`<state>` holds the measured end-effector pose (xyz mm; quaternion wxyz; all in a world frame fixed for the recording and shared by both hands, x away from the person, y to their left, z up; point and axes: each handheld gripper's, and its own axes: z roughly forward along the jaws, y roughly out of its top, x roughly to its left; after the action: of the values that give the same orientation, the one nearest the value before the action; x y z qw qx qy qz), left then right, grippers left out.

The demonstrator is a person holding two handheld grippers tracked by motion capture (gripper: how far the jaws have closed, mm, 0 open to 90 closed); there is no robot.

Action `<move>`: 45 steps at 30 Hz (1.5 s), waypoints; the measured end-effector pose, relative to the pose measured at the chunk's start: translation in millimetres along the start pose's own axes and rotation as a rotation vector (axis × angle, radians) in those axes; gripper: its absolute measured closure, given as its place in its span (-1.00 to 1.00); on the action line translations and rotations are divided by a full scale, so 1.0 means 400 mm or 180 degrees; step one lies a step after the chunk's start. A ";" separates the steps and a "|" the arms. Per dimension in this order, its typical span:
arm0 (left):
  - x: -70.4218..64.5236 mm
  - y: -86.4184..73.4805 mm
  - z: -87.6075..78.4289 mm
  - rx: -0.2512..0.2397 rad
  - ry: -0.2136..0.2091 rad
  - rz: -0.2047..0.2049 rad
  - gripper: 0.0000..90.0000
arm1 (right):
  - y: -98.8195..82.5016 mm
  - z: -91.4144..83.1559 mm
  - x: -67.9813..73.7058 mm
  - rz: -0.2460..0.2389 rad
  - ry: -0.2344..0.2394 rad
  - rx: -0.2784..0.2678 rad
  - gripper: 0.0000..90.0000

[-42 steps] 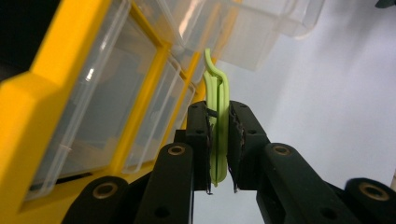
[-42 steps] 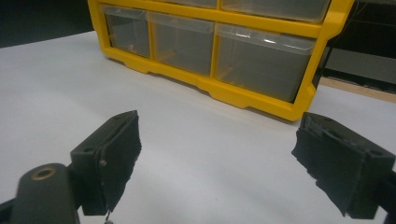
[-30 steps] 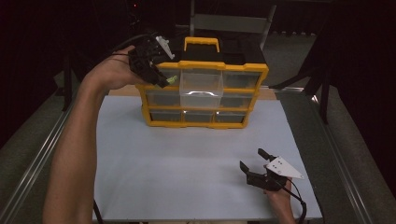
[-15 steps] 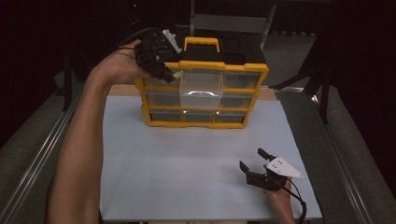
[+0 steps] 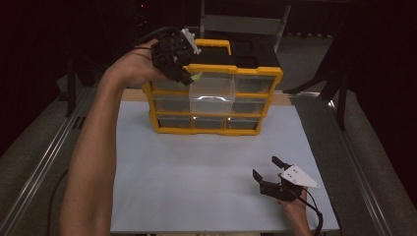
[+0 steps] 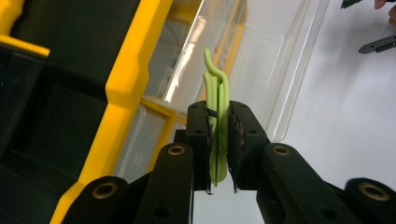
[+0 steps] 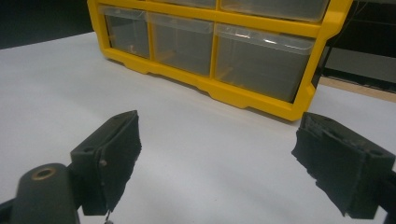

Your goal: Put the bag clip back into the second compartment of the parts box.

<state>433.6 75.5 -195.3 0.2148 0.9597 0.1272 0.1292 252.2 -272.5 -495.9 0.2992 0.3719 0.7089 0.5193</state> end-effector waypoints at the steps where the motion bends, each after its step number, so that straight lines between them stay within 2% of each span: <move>1: -0.001 0.003 0.001 0.0001 0.0010 0.0005 0.79 | 0.000 0.000 0.000 -0.0006 0.0002 -0.0001 -0.69; 24: -0.014 0.055 0.029 0.0047 -0.0038 0.0093 0.78 | 0.001 -0.001 0.000 0.0005 0.0002 -0.0004 -0.69; 33: -0.024 0.077 0.043 0.0023 -0.0114 0.0135 0.78 | 0.001 -0.002 -0.001 -0.0006 -0.0001 -0.0011 -0.69; 38: -0.025 0.084 0.051 0.0046 -0.0155 0.0145 0.78 | 0.001 -0.003 -0.002 -0.0014 -0.0002 -0.0015 -0.69; 39: -0.026 0.084 0.054 0.0056 -0.0121 0.0117 0.77 | 0.001 -0.003 -0.002 -0.0016 -0.0002 -0.0013 -0.69; 40: -0.023 0.085 0.056 0.0047 -0.0071 0.0035 0.55 | 0.001 -0.003 -0.002 -0.0014 -0.0005 -0.0011 -0.69; 41: -0.018 0.083 0.056 0.0000 -0.0138 -0.0095 0.17 | 0.001 -0.003 -0.002 -0.0015 -0.0005 -0.0010 -0.69; 42: -0.018 0.081 0.056 -0.0023 -0.0177 -0.0141 -0.15 | 0.001 -0.003 -0.002 -0.0016 -0.0005 -0.0010 -0.69; 43: -0.023 0.080 0.056 -0.0017 -0.0072 -0.0148 -0.40 | 0.002 -0.003 -0.002 -0.0019 -0.0005 -0.0014 -0.69; 44: -0.024 0.080 0.057 0.0008 -0.0030 -0.0174 -0.60 | 0.002 -0.003 -0.003 -0.0018 -0.0003 -0.0015 -0.69; 45: -0.023 0.078 0.057 0.0031 -0.0033 -0.0189 -0.71 | 0.001 -0.003 -0.003 -0.0016 -0.0002 -0.0013 -0.69</move>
<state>437.8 36.7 -203.0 0.2146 0.9572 0.1552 0.1171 252.0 -274.1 -495.0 0.3014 0.3696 0.7087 0.5199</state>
